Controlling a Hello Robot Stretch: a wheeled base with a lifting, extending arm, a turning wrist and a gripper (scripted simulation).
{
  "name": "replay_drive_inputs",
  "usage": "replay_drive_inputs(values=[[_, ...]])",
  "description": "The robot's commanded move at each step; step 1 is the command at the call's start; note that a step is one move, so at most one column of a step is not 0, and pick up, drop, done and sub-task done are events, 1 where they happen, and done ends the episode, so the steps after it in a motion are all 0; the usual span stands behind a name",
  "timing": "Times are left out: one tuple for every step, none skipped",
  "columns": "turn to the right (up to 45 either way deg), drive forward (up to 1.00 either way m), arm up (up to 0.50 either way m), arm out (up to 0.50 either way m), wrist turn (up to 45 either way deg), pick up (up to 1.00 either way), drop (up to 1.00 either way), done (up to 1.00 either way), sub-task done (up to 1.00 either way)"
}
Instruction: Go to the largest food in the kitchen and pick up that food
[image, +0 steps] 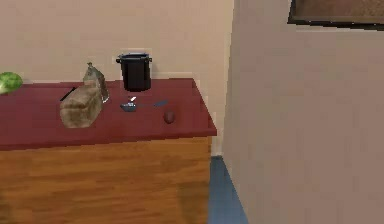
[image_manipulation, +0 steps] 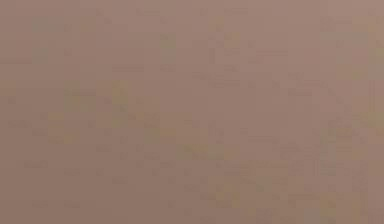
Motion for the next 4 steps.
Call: replay_drive_inputs(values=[[-9.0,0.00,0.00,0.00,0.0,0.00,0.00,0.00,0.00],[0.0,0.20,0.00,0.00,0.0,0.00,0.00,0.00,0.00],[0.0,0.10,0.00,0.00,0.0,0.00,0.00,0.00,0.00],[-45.0,0.00,0.00,0.00,0.0,0.00,0.00,0.00,0.00]])
